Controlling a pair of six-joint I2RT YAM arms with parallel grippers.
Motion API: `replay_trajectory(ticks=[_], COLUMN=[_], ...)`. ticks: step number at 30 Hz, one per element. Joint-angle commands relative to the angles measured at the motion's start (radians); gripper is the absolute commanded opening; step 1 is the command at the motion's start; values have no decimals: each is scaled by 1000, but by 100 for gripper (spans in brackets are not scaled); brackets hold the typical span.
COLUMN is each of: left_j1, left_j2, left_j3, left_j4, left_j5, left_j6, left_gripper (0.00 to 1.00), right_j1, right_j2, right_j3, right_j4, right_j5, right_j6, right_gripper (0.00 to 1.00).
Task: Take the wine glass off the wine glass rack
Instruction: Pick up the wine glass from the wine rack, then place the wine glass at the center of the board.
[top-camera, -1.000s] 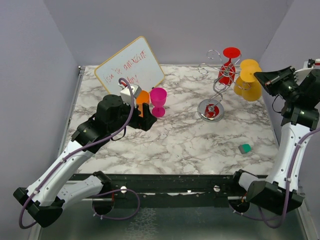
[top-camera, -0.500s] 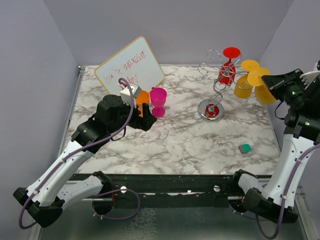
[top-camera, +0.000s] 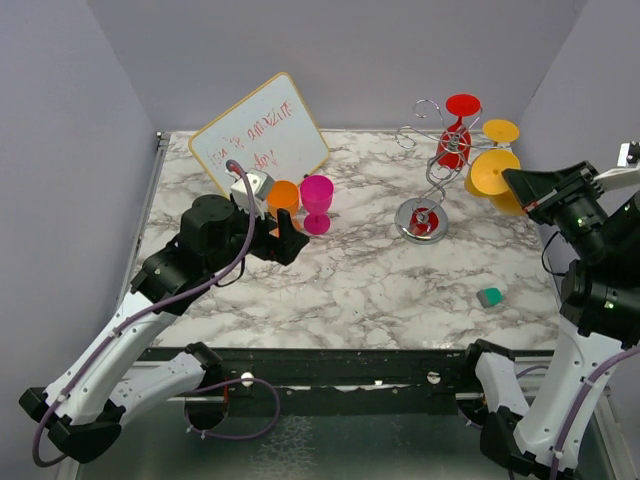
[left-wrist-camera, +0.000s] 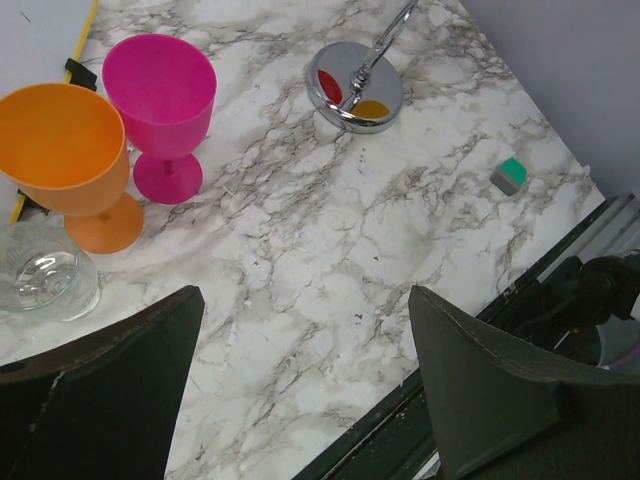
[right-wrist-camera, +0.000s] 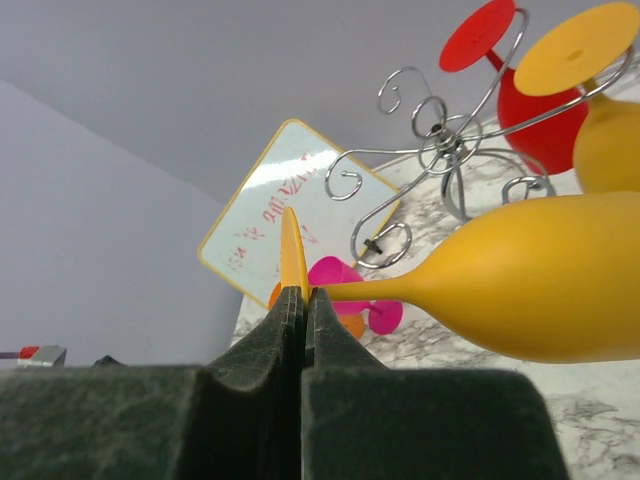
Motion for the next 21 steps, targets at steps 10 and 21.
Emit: replay_trajectory(ticks=[10, 21], left_j1=[5, 6], left_j2=[-33, 22], left_j3=[-1, 20], left_j4=[-28, 5], left_j5=[4, -51], left_j6=[1, -57], left_gripper=[85, 85], right_j1=[90, 238], right_j2=[-96, 22], right_j3=[-202, -254], right_j4=[98, 237], right_j5=[-209, -476], right_j6=[109, 50], right_gripper=[1, 1])
